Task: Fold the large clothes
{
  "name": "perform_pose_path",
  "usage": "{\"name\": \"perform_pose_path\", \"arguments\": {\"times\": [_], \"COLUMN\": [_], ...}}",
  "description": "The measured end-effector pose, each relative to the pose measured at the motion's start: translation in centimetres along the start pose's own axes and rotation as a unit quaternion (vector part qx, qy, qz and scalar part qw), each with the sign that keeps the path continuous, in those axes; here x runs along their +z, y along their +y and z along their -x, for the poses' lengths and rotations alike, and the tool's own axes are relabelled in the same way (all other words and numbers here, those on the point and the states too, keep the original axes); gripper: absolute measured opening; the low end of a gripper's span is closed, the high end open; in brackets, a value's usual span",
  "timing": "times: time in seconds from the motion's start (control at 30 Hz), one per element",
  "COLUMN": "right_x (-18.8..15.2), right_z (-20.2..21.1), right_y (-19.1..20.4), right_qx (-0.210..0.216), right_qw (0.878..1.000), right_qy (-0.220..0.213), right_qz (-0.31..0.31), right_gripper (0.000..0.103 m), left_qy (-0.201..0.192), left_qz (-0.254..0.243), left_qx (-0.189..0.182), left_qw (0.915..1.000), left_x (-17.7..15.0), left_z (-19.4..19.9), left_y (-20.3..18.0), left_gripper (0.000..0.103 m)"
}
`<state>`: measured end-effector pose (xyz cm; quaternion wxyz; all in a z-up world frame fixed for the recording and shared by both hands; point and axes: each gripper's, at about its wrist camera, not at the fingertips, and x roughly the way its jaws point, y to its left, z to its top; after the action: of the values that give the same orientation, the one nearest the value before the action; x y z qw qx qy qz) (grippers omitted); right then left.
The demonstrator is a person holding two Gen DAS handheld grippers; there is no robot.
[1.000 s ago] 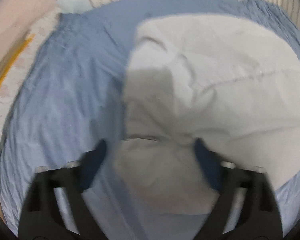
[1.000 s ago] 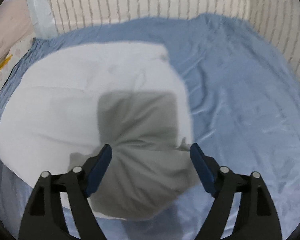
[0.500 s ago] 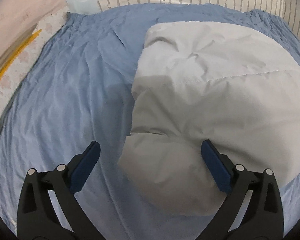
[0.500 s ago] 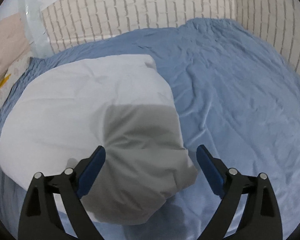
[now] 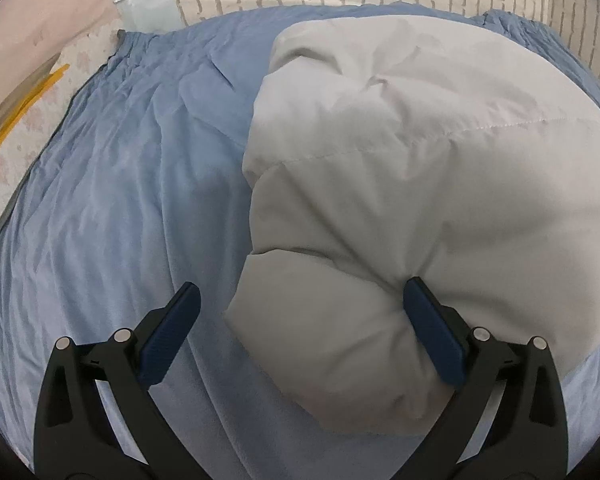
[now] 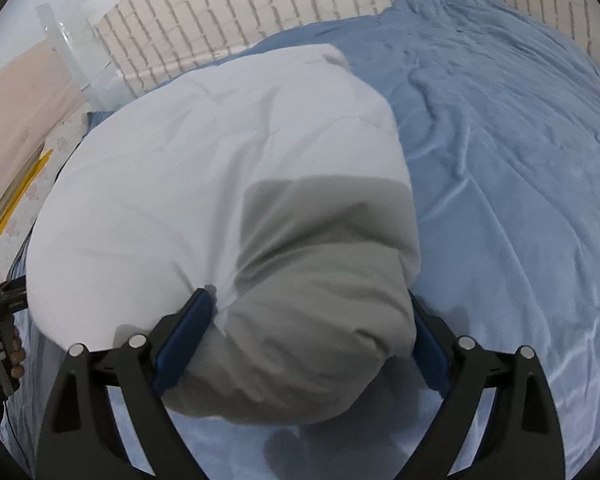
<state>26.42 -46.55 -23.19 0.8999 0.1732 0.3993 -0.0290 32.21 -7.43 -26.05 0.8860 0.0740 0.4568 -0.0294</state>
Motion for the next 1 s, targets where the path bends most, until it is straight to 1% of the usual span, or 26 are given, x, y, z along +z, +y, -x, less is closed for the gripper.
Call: {"name": "perform_pose_path", "arguments": {"times": [0.13, 0.17, 0.2, 0.27, 0.3, 0.33, 0.4, 0.43, 0.47, 0.53, 0.6, 0.67, 0.73, 0.8, 0.83, 0.93, 1.0], "right_x": [-0.9, -1.3, -1.3, -1.4, -1.5, -1.5, -1.0, -0.6, -0.4, 0.3, 0.7, 1.1, 1.3, 1.4, 1.3, 1.2, 1.3], "right_z": [0.9, 0.8, 0.6, -0.4, -1.4, -2.1, -2.2, -2.2, -2.3, -2.8, -3.4, -3.5, -3.0, -2.6, -2.6, -2.7, -2.8], "right_y": [-0.2, -0.4, -0.6, -1.7, -2.5, -2.9, -2.0, -1.0, -0.4, 1.0, 1.4, 1.8, 3.1, 4.4, 4.7, 5.8, 6.1], "right_qx": [0.013, 0.013, 0.015, 0.039, 0.062, 0.075, 0.067, 0.070, 0.074, 0.058, 0.059, 0.063, 0.048, 0.027, 0.022, 0.001, -0.006], "right_qw": [1.000, 1.000, 1.000, 0.998, 0.995, 0.991, 0.993, 0.994, 0.994, 0.995, 0.994, 0.993, 0.994, 0.994, 0.993, 0.991, 0.991], "right_qy": [0.003, 0.004, 0.007, 0.022, 0.037, 0.048, 0.048, 0.048, 0.051, 0.066, 0.084, 0.097, 0.091, 0.084, 0.084, 0.084, 0.085], "right_qz": [-0.003, -0.006, -0.012, -0.045, -0.075, -0.098, -0.090, -0.075, -0.067, -0.044, -0.033, -0.016, 0.024, 0.066, 0.076, 0.106, 0.106], "right_gripper": [0.094, 0.096, 0.100, 0.101, 0.101, 0.102, 0.101, 0.098, 0.098, 0.098, 0.097, 0.088, 0.068, 0.059, 0.055, 0.054, 0.054], "left_qy": [0.007, 0.007, 0.007, 0.003, 0.002, 0.001, 0.001, 0.001, 0.000, 0.002, 0.005, 0.012, 0.020, 0.024, 0.027, 0.038, 0.049], "left_qz": [0.022, 0.022, 0.018, 0.006, 0.000, -0.002, -0.005, -0.007, -0.009, -0.009, -0.003, 0.009, 0.021, 0.025, 0.028, 0.037, 0.045], "left_qx": [-0.029, -0.032, -0.033, -0.027, -0.023, -0.021, -0.016, -0.014, -0.013, -0.014, -0.020, -0.031, -0.042, -0.050, -0.055, -0.069, -0.082], "left_qw": [0.9993, 0.9992, 0.9993, 0.9996, 0.9997, 0.9998, 0.9999, 0.9999, 0.9999, 0.9999, 0.9998, 0.9994, 0.9987, 0.9981, 0.9977, 0.9962, 0.9944], "left_x": [-0.7, -0.8, -1.0, -1.1, -1.2, -1.1, -1.1, -1.1, -1.1, -1.2, -1.1, -1.3, -1.4, -1.6, -1.7, -1.6, -1.4], "left_z": [-0.1, 0.0, 0.0, 0.0, 0.1, 0.1, 0.3, 0.4, 0.5, 0.6, 0.5, 0.3, 0.2, 0.2, 0.2, 0.0, -0.4], "left_y": [1.2, 1.5, 1.5, 1.2, 1.1, 1.0, 1.0, 1.1, 1.2, 1.4, 1.5, 2.0, 2.5, 3.0, 3.2, 3.7, 4.0], "left_gripper": [0.100, 0.100, 0.100, 0.100, 0.100, 0.100, 0.100, 0.100, 0.100, 0.100, 0.100, 0.100, 0.100, 0.100, 0.100, 0.100, 0.100]}}
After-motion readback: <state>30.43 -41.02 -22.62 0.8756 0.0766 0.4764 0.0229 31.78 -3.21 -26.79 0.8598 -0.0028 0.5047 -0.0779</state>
